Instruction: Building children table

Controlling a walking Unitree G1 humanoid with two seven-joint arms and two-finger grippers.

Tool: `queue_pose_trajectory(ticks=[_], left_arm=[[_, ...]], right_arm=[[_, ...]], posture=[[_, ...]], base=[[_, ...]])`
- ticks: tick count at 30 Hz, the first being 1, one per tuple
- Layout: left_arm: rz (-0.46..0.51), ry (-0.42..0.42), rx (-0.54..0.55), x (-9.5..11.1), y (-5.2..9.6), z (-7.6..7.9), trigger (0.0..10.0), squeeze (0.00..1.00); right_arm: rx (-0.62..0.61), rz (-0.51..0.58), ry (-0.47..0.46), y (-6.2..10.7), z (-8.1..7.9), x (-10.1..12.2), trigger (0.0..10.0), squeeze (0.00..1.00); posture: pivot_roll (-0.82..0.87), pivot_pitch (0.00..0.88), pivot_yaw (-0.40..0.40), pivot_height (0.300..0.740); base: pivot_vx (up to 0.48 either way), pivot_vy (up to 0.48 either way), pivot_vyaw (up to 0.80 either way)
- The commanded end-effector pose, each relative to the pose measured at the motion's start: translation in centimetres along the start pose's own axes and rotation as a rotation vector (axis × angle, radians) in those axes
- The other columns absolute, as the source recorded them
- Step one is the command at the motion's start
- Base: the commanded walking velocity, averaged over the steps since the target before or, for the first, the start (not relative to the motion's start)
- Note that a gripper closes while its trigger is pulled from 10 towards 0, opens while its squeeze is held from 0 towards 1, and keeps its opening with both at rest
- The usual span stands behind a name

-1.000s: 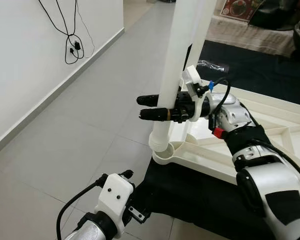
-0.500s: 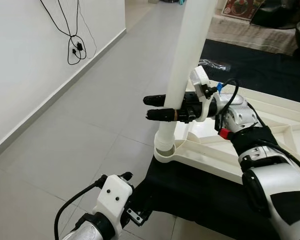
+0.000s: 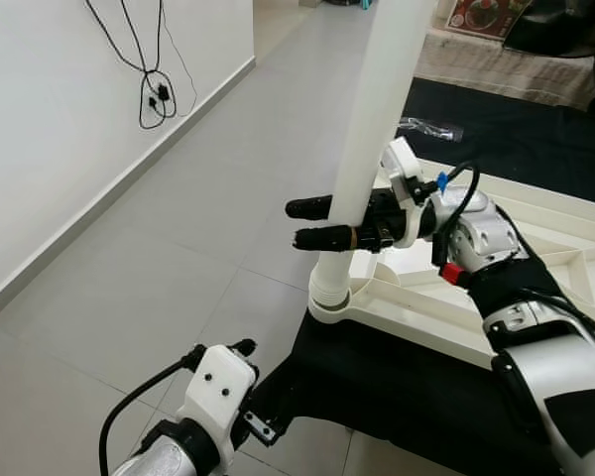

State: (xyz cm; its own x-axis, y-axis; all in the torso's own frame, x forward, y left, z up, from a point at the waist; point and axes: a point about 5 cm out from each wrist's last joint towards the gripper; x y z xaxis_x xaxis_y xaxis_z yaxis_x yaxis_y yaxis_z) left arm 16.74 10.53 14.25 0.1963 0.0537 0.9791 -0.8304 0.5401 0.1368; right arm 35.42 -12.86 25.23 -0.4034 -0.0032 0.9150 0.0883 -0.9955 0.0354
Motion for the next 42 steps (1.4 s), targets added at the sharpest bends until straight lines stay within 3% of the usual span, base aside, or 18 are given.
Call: queue_pose_trajectory(ticks=[1, 16, 22, 28, 35, 42], left_arm=[[-0.021, 0.002, -0.003, -0.2, 0.2, 0.0, 10.0, 0.0], [-0.022, -0.012, -0.009, 0.0, 0.3, -0.1, 10.0, 0.0], [-0.027, -0.011, -0.009, -0.1, 0.4, -0.1, 10.0, 0.0], [-0.029, -0.019, -0.018, -0.2, 0.4, 0.0, 10.0, 0.0], [-0.025, -0.02, -0.015, -0.1, 0.4, 0.0, 10.0, 0.0], [-0.024, -0.016, -0.017, -0.1, 0.3, 0.0, 10.0, 0.0]], right_arm=[[0.031, -0.024, -0.029, 0.4, -0.5, -0.5, 10.0, 0.0], [0.041, -0.014, -0.086, 0.6, -1.1, -1.2, 10.0, 0.0], [0.046, 0.04, -0.084, 0.2, -1.2, -0.9, 10.0, 0.0], [0.018, 0.057, -0.098, -0.7, -1.1, -2.0, 10.0, 0.0], [0.01, 0.022, -0.116, -0.8, -2.4, -3.3, 10.0, 0.0], [-0.031, -0.033, -0.096, -0.7, -2.7, -3.7, 10.0, 0.0]], posture=[[0.18, 0.156, -0.057, 0.74], [0.19, 0.16, -0.065, 0.74], [0.19, 0.145, -0.065, 0.74], [0.2, 0.142, -0.064, 0.74], [0.19, 0.14, -0.062, 0.74], [0.18, 0.142, -0.068, 0.74]], base=[[0.0, 0.0, 0.0], [0.0, 0.0, 0.0], [0.0, 0.0, 0.0], [0.0, 0.0, 0.0], [0.0, 0.0, 0.0], [0.0, 0.0, 0.0]])
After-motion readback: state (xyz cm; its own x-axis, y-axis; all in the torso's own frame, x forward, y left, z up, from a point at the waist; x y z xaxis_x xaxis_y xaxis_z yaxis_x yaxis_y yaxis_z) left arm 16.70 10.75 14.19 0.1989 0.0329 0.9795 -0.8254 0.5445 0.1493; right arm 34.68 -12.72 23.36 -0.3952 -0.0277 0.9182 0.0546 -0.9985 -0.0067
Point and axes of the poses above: a point about 5 cm out from each wrist's last joint towards the gripper, its own y axis pointing back from the gripper into the wrist, its own x axis along the axis of the wrist's last joint, z = x × y, and after that the axes turned 13 degrees about y, right-handed
